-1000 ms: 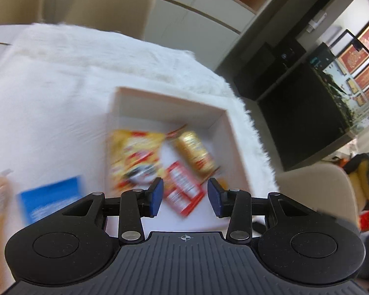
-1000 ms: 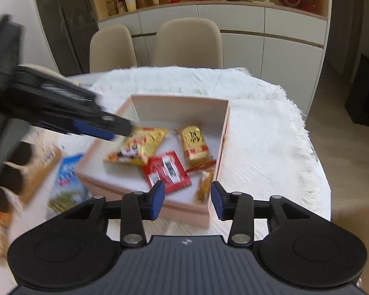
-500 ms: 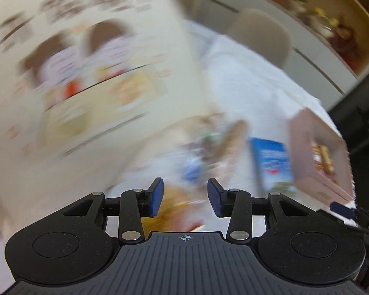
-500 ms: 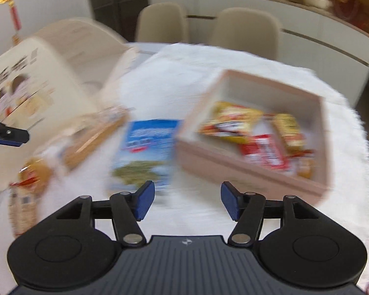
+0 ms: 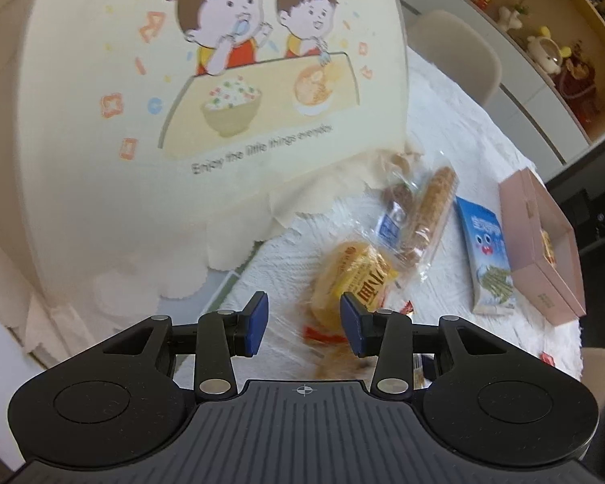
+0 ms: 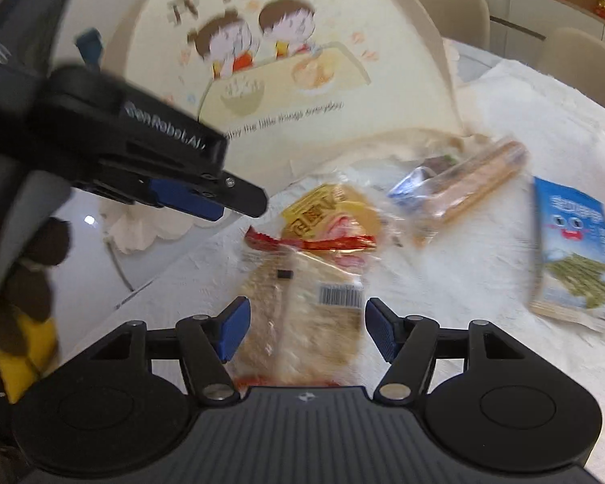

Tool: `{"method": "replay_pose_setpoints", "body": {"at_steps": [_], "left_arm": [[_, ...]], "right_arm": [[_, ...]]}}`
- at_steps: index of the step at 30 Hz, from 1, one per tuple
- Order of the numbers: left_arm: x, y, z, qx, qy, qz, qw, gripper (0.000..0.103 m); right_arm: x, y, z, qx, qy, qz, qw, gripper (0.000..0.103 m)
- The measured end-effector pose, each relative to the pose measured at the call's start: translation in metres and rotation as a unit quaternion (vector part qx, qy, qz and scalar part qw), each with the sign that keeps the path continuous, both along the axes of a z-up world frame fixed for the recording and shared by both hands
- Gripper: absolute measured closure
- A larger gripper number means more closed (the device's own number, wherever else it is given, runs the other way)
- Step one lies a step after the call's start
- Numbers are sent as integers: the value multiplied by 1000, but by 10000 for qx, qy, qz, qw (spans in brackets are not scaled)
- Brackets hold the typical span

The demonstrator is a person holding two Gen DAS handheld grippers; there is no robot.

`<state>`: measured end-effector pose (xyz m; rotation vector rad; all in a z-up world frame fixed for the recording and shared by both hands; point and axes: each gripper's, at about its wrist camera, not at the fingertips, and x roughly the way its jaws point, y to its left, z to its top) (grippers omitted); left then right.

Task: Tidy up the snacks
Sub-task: 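Grasp a yellow bread bun with the left tool while the right tool reaches a red packet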

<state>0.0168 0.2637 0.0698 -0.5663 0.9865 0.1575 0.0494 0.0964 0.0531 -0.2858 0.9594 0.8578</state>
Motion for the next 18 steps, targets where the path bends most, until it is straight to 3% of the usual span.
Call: {"method": "replay_pose_setpoints", "body": {"at_steps": [3,9,13,18], "left_arm": [[5,-5,-1,-31,-116,-169,9998,59],[28,-24,-7,106,-148,-559,9983,59],[46,-45,-15,409,27,-857,9955,54],[66,-75,-20,974,198,-1296,9866,44]], "right_arm": [[0,1,0,-90,186,33,9998,43],[5,-66,20,-297,-370,-493,9977,60],[27,-119,14,-578,-257,-1349,9888,59],[26,-160,18,-479,-269,-1786,9824,51]]}}
